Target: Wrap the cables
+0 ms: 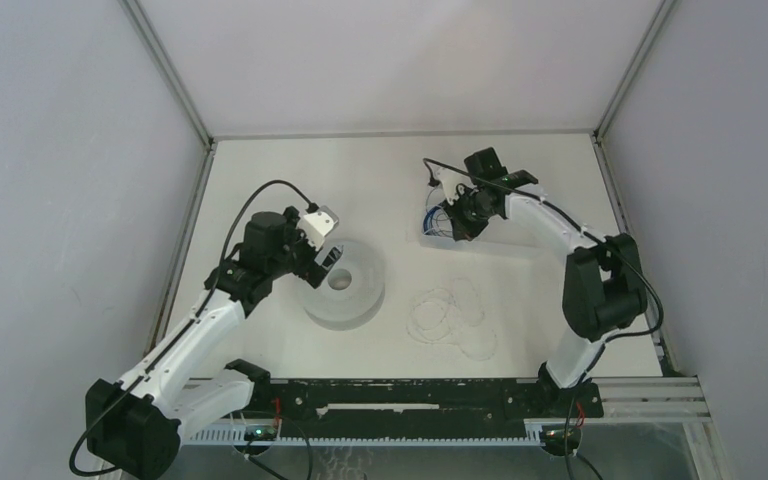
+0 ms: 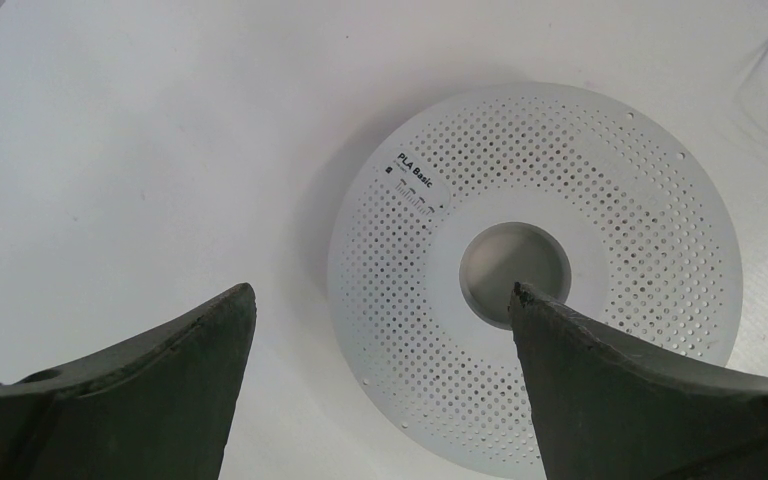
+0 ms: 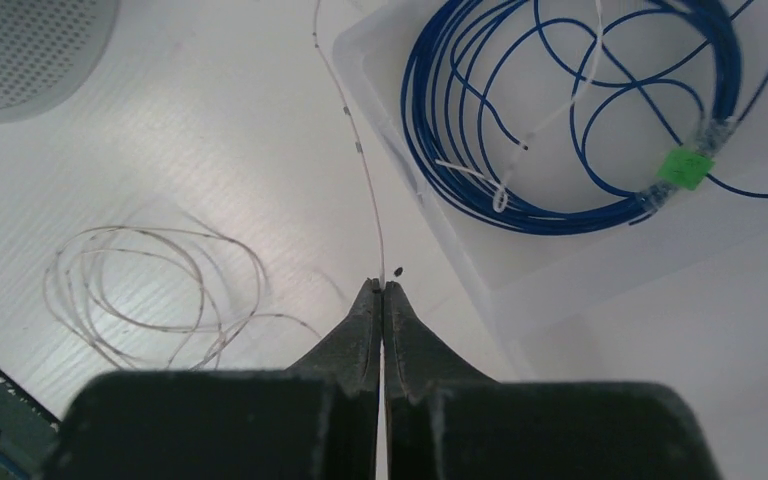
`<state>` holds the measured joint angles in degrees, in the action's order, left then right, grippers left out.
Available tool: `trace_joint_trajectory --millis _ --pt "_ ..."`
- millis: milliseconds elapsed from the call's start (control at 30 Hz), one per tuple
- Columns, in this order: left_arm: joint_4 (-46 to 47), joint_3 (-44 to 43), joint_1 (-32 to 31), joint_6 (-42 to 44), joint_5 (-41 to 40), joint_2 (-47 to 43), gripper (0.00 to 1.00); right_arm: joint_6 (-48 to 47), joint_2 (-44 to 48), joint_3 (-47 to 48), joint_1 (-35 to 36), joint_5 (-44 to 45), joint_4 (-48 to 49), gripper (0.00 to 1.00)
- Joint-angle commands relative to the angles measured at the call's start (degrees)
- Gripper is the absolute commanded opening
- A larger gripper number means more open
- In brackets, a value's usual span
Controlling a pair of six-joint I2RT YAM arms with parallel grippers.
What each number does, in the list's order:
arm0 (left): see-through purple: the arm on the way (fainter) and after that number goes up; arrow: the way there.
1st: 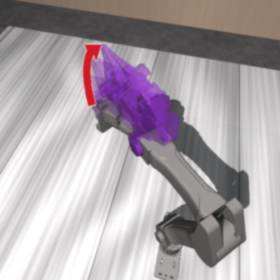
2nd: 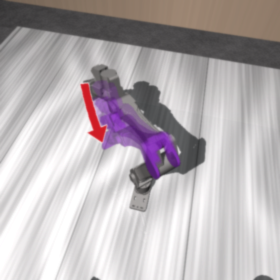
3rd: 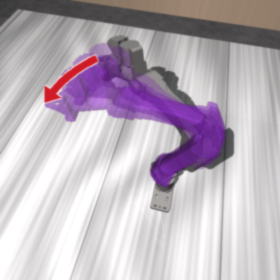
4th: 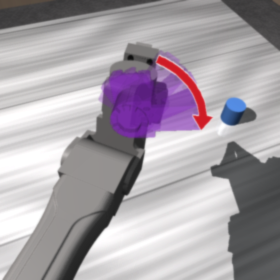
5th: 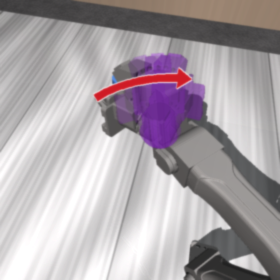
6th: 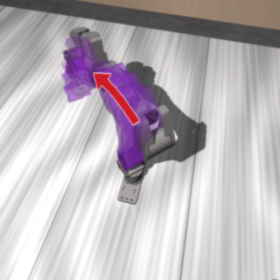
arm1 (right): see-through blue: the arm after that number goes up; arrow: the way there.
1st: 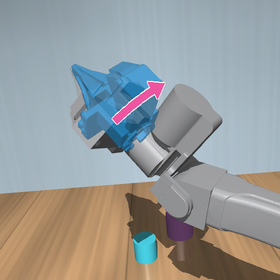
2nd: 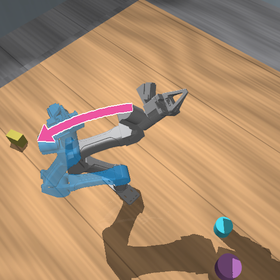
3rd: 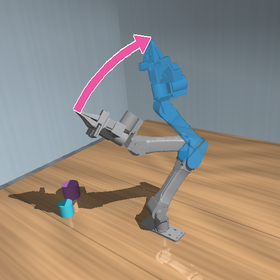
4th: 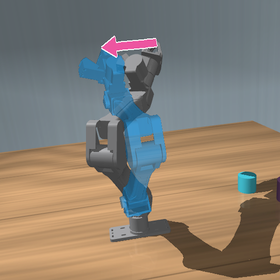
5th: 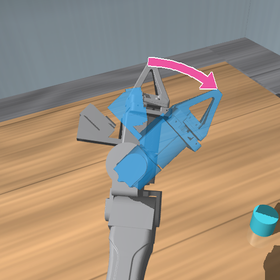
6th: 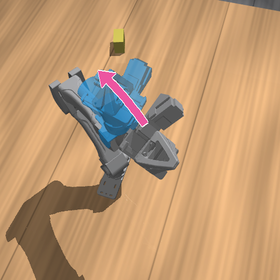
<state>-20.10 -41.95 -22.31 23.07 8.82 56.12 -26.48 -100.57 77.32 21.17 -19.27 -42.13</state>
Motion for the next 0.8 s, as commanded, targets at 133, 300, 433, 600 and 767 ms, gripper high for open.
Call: trace_joint_trajectory --millis 133,300,433,600,767 --pt "2.4 0.6 0.4 0.6 -1.6 -1.5 1.0 1.5 19.9 4.7 4.4 -2.4 -2.0 0.0" --pt "3.0 0.3 0.4 -0.1 -3.1 -1.1 1.0 1.8 31.6 5.8 9.1 -1.7 -2.0 0.0" --pt "3.0 0.0 0.3 -0.4 -4.0 -0.6 1.0 3.0 37.9 7.9 11.4 -1.3 -1.6 0.0" --pt "3.1 0.0 0.4 -0.4 -4.7 -0.2 1.0 3.4 41.1 8.8 11.2 -3.9 -2.9 0.0" --pt "3.0 0.3 0.4 -0.2 -5.2 -0.5 1.0 2.3 41.5 0.4 11.2 -4.0 -1.3 0.0"
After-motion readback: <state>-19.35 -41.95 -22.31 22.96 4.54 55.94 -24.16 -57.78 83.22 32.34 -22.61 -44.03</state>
